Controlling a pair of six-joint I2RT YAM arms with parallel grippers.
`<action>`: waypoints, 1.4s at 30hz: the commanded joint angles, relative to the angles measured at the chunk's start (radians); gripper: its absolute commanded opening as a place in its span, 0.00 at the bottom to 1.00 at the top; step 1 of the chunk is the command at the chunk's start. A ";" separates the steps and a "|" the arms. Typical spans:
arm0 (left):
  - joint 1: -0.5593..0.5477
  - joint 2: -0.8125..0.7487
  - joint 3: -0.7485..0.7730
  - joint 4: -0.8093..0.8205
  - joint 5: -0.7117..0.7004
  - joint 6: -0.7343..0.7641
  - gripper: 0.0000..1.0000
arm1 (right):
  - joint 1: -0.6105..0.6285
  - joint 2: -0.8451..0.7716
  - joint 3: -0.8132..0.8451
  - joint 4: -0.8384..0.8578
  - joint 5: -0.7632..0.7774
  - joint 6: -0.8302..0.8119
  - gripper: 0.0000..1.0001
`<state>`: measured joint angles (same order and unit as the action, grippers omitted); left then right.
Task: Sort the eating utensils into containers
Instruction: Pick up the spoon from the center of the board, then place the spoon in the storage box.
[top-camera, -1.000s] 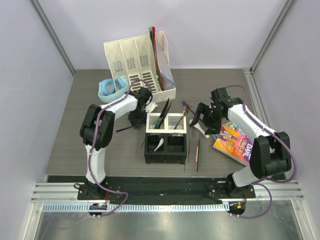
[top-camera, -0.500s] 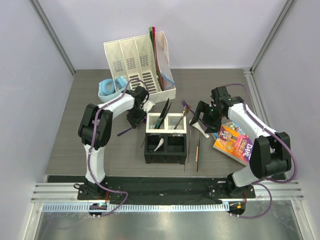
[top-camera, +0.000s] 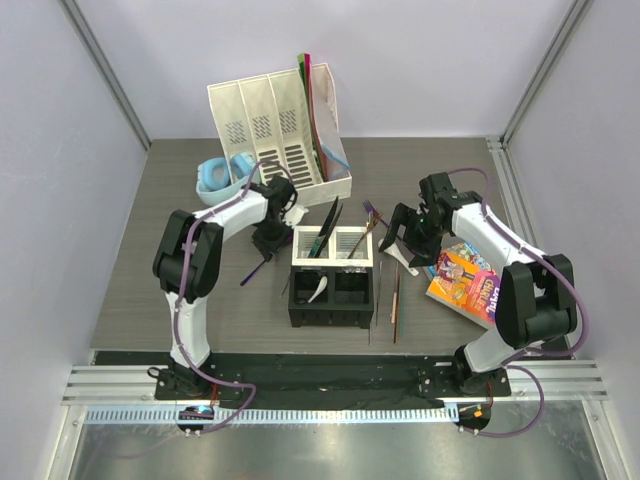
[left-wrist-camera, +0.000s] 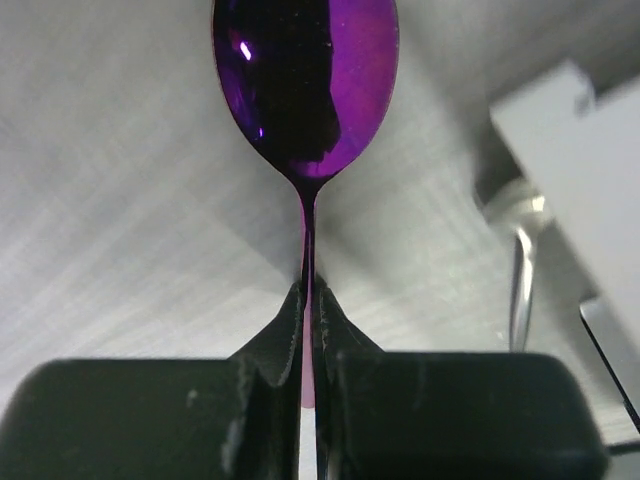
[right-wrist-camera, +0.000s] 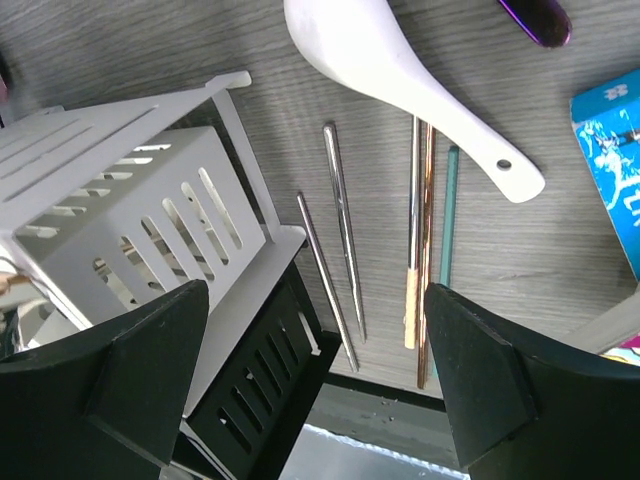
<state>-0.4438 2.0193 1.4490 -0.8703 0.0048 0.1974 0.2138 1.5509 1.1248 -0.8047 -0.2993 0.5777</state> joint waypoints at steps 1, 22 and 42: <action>-0.007 -0.102 -0.078 -0.019 0.024 -0.032 0.00 | -0.004 0.023 0.059 0.042 0.009 0.005 0.94; -0.009 -0.543 -0.187 0.161 -0.002 -0.119 0.00 | -0.010 0.127 0.107 0.131 -0.001 0.089 0.94; -0.016 -0.653 -0.111 0.396 0.409 -0.245 0.00 | -0.044 0.141 0.035 0.283 -0.047 0.278 0.94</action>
<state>-0.4572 1.3972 1.2690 -0.5472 0.3531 -0.0456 0.1749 1.6962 1.1717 -0.5709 -0.3225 0.8066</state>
